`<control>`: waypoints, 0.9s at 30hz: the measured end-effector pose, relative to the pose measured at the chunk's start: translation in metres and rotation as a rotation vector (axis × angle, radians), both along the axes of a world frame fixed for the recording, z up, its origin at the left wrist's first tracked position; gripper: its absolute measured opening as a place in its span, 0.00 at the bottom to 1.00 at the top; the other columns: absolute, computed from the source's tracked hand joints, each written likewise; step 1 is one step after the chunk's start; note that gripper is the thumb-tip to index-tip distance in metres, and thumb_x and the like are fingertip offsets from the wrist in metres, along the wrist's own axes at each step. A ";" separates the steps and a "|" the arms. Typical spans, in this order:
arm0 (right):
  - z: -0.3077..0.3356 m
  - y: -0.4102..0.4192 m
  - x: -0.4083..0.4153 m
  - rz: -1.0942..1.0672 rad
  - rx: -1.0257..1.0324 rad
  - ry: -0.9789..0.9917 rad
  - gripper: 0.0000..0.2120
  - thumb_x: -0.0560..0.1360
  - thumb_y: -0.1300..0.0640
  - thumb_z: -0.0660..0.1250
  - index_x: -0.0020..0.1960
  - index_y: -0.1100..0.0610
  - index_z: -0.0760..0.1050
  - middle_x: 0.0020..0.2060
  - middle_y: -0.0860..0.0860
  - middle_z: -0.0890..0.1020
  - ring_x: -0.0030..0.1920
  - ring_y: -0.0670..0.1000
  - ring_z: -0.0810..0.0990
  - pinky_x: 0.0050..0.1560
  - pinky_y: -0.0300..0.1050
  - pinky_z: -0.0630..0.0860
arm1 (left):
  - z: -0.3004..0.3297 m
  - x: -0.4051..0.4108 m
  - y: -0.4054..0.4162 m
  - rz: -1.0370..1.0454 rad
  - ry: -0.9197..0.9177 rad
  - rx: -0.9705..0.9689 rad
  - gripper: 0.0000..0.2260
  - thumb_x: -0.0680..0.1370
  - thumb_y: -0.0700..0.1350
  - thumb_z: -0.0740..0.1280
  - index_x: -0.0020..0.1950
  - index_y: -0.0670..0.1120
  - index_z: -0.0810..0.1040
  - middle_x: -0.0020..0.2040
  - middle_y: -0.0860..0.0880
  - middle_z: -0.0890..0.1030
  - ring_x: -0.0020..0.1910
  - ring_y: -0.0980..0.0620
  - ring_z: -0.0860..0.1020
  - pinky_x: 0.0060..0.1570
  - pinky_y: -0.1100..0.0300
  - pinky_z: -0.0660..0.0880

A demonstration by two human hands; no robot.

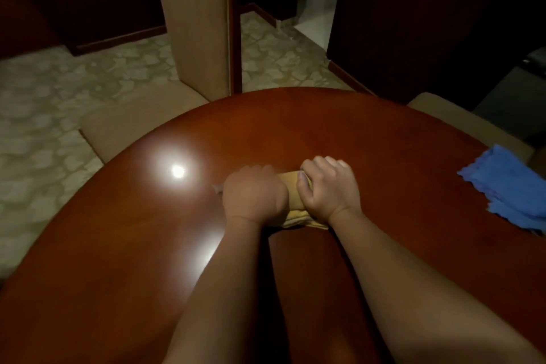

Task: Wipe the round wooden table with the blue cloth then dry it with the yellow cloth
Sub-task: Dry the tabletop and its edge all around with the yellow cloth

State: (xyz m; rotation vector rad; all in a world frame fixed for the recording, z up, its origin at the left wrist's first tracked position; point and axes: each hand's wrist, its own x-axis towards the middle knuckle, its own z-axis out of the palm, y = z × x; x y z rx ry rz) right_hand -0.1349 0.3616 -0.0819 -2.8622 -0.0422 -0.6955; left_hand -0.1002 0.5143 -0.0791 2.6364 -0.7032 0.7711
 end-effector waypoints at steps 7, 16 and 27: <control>0.003 -0.020 0.069 -0.055 -0.030 0.012 0.19 0.75 0.49 0.51 0.38 0.58 0.75 0.33 0.55 0.77 0.35 0.58 0.76 0.38 0.49 0.68 | -0.005 0.079 -0.023 -0.041 -0.095 0.018 0.13 0.70 0.47 0.56 0.28 0.43 0.71 0.24 0.45 0.73 0.21 0.45 0.70 0.25 0.62 0.57; 0.009 -0.016 0.053 -0.128 -0.023 0.130 0.24 0.74 0.47 0.47 0.41 0.60 0.76 0.36 0.58 0.80 0.39 0.60 0.77 0.40 0.50 0.68 | 0.004 0.068 -0.025 -0.052 -0.046 0.099 0.15 0.70 0.49 0.54 0.28 0.43 0.72 0.24 0.45 0.74 0.20 0.46 0.70 0.25 0.64 0.60; 0.009 0.000 -0.110 -0.127 -0.029 0.158 0.18 0.74 0.48 0.52 0.37 0.57 0.73 0.31 0.54 0.76 0.33 0.58 0.76 0.36 0.49 0.71 | 0.009 -0.096 -0.008 -0.065 0.109 0.111 0.13 0.68 0.49 0.55 0.28 0.44 0.71 0.24 0.45 0.74 0.21 0.45 0.70 0.24 0.62 0.64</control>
